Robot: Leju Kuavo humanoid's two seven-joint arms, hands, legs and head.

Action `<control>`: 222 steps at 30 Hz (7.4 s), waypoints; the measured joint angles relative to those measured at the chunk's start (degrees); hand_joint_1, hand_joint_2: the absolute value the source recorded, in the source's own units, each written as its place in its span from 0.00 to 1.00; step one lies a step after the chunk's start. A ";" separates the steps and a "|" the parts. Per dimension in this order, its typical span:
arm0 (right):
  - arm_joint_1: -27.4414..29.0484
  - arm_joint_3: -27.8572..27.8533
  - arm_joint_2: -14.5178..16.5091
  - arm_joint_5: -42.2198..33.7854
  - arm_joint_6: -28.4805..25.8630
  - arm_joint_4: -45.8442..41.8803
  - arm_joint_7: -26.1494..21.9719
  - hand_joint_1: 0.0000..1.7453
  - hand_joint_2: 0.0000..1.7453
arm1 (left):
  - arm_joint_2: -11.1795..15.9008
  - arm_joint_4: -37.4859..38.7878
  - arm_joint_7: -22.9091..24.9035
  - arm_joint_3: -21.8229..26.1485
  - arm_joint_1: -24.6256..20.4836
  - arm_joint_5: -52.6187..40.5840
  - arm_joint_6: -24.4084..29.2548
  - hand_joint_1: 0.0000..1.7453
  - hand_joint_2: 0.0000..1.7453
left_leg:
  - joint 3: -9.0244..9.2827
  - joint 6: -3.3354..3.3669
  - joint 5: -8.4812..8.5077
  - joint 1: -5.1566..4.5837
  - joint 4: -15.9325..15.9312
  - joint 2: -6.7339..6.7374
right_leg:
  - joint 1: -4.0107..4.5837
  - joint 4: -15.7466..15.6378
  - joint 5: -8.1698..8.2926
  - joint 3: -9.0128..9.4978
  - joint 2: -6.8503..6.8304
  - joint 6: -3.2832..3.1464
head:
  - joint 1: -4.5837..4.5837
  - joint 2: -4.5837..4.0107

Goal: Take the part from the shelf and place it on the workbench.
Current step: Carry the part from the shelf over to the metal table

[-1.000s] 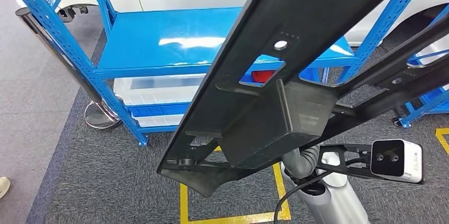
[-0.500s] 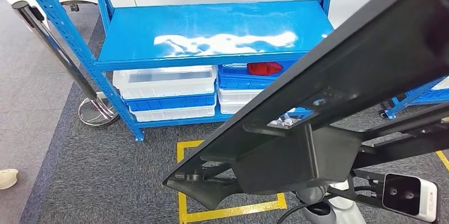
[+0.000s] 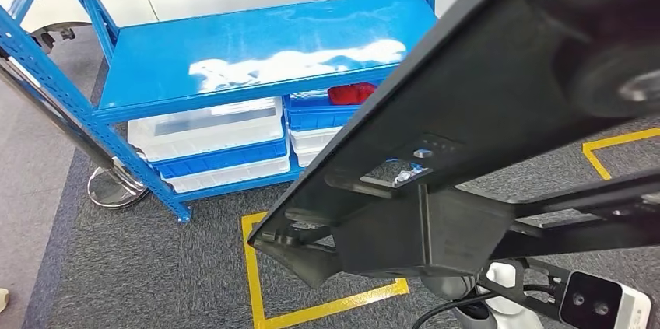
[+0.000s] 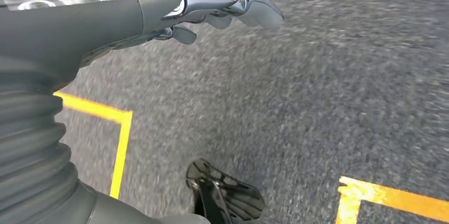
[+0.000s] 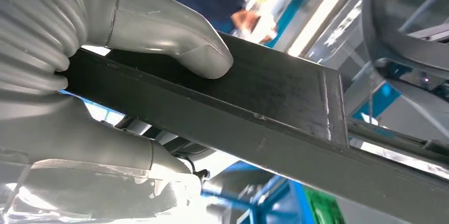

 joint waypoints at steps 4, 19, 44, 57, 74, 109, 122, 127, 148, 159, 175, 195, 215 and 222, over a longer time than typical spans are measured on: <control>1.14 0.07 -1.40 0.28 -1.15 -2.69 -0.20 1.00 1.00 | 1.00 0.01 0.05 -0.26 -0.15 -0.69 -0.60 0.00 1.00 | 4.74 0.71 3.71 0.32 -10.82 -3.78 | 0.05 0.90 0.21 -0.96 1.99 1.13 | 0.05 -0.01; -1.86 2.20 -2.92 -3.83 0.22 0.38 1.11 1.00 1.00 | -0.26 0.00 0.96 -0.29 -0.43 0.09 -0.04 0.00 1.00 | 3.93 1.95 5.10 -0.13 -11.30 3.90 | -0.06 0.80 -1.47 1.02 -5.00 2.62 | 0.73 0.00; -7.11 5.68 -0.96 -9.52 0.25 6.47 -0.26 1.00 1.00 | -1.46 0.02 -1.91 1.15 0.62 0.82 0.34 0.00 1.00 | 3.57 2.81 5.00 0.20 -11.00 1.48 | -0.49 17.41 -7.37 -8.57 -1.67 3.45 | 1.12 0.00; -5.51 4.09 -1.25 -10.38 3.08 9.16 -2.09 1.00 1.00 | -1.90 0.04 -1.83 1.57 1.06 1.82 1.08 0.00 1.00 | -1.06 0.38 -1.90 -0.13 0.47 0.63 | 0.26 -0.58 -0.38 0.48 -2.31 -0.23 | 0.90 -0.01; -0.69 0.26 -2.23 -6.07 5.04 8.24 -4.89 1.00 1.00 | -3.30 0.04 -1.72 1.54 0.43 0.73 -1.28 0.00 1.00 | 3.61 3.04 5.34 0.06 -11.41 1.32 | -0.41 17.04 -7.95 -8.23 -1.58 3.64 | 1.30 0.00; -0.23 -5.03 -1.84 -8.44 11.31 8.99 -4.49 1.00 1.00 | -3.86 0.04 -0.71 2.87 0.26 2.45 -1.72 0.00 1.00 | 4.08 2.48 5.11 -0.15 -11.61 2.97 | -0.39 3.57 -1.75 -1.43 -3.80 2.82 | 1.37 0.00; -2.26 -4.66 -0.75 -9.07 10.93 10.60 -2.71 1.00 1.00 | -4.25 0.04 -0.70 2.96 0.43 1.78 -1.82 0.00 1.00 | -2.42 0.38 0.80 0.03 1.36 0.15 | 0.19 -0.23 -0.83 0.74 0.22 -0.02 | 0.91 0.00; -2.26 -4.24 -0.54 -9.95 10.69 10.58 -2.43 1.00 1.00 | -4.26 0.05 -0.26 2.94 0.32 1.46 -1.19 0.00 1.00 | 2.79 1.23 5.38 0.07 -10.74 -2.92 | 0.15 0.62 -1.21 0.17 2.48 1.26 | 0.86 0.00; -2.69 -2.27 0.24 -12.40 11.92 10.91 -1.70 1.00 1.00 | -4.28 0.04 0.13 2.67 -0.04 0.09 -2.95 0.00 1.00 | 0.15 0.46 -1.08 -0.17 -1.84 0.92 | 0.04 -0.40 -0.38 0.00 -2.49 -0.16 | 0.97 0.00; -2.66 -2.46 0.03 -12.72 11.40 11.56 -1.07 1.00 1.00 | -3.44 0.09 3.05 2.66 -0.07 -0.01 -2.64 0.00 1.00 | 3.04 1.77 5.47 -0.11 -11.02 -1.83 | 0.00 0.63 -0.85 -0.38 2.37 1.68 | 0.63 -0.01; -0.27 -4.88 -0.55 -10.61 11.43 11.54 -2.74 1.00 1.00 | -0.20 0.09 7.97 2.53 0.85 -0.46 2.14 0.00 1.00 | 4.35 1.16 4.43 -0.52 -11.44 3.43 | 0.38 -0.12 -0.83 0.03 -3.51 0.69 | 0.87 -0.01; -1.15 -4.62 -0.51 -9.34 10.28 13.44 -4.85 1.00 1.00 | 1.09 0.09 5.03 6.37 1.42 2.46 3.26 0.00 1.00 | 2.99 3.00 5.94 -0.26 -11.48 0.73 | -0.18 15.04 -8.34 -6.95 -1.51 2.96 | 0.87 0.00; -1.11 -4.09 -0.79 -10.61 9.99 14.65 -4.38 1.00 1.00 | 0.18 0.09 6.39 6.74 1.62 0.71 2.88 0.00 1.00 | 0.17 0.64 3.79 -0.10 -4.58 -0.96 | 0.43 -0.22 -1.21 1.21 1.01 0.03 | 0.40 0.00; -1.16 -3.98 -0.81 -10.76 9.91 14.65 -3.76 1.00 1.00 | -0.02 0.10 6.59 6.69 1.23 0.56 2.71 0.00 1.00 | 3.13 2.58 6.18 -0.13 -11.70 -1.08 | 0.26 2.03 -2.56 -0.31 1.23 2.11 | 0.51 0.00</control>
